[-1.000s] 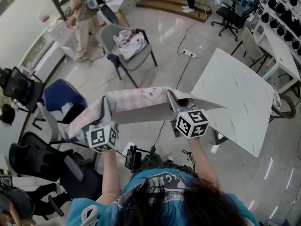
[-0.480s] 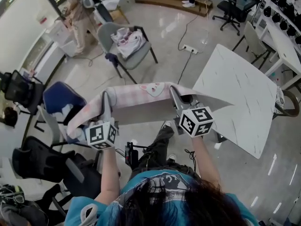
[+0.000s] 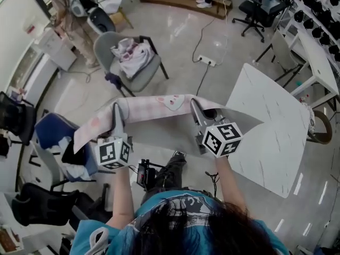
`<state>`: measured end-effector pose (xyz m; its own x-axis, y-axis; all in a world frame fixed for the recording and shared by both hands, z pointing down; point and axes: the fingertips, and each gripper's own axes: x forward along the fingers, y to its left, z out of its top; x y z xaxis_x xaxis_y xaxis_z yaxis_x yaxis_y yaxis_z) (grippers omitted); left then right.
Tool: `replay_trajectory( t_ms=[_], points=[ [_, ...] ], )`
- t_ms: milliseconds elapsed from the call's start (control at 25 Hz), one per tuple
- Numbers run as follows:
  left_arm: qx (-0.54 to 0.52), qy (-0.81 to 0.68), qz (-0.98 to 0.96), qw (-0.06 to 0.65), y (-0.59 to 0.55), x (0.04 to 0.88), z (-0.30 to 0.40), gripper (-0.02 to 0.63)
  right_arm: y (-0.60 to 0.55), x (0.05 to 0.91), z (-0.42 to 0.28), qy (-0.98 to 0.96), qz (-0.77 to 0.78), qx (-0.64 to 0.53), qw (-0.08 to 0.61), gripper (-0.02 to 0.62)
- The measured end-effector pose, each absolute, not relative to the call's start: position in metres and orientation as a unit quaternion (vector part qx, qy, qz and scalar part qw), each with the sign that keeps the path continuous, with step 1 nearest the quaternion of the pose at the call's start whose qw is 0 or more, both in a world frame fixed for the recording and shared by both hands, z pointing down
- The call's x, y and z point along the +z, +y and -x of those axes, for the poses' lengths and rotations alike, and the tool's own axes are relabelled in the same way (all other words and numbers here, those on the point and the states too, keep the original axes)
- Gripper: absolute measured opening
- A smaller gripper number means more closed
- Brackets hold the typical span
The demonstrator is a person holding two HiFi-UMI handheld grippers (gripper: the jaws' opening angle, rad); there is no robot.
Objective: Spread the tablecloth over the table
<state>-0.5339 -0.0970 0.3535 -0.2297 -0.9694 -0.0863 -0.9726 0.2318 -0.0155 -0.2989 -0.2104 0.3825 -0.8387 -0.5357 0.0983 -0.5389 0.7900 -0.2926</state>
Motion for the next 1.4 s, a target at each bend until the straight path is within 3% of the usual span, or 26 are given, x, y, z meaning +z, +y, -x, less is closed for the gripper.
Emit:
replay_trajectory(
  t_ms=[320,600,1120,1400],
  points=[
    [0.05,0.761,0.645,0.05,-0.203,0.331,0.584,0.04,-0.306,0.364,0.341,-0.939,-0.296,0.172,-0.018,0.048],
    [0.069,0.72,0.688,0.058,-0.291,0.31,0.584,0.043,-0.381,0.338,0.337,-0.929,-0.333,0.16,-0.031,0.041],
    [0.11,0.636,0.764,0.008,-0.421,0.325,0.487,0.049,-0.49,0.326,0.233,-0.901,-0.415,0.128,-0.005,0.038],
    [0.101,0.614,0.782,0.035,-0.463,0.308,0.42,0.04,-0.53,0.326,0.167,-0.898,-0.417,0.14,-0.02,0.038]
  ],
)
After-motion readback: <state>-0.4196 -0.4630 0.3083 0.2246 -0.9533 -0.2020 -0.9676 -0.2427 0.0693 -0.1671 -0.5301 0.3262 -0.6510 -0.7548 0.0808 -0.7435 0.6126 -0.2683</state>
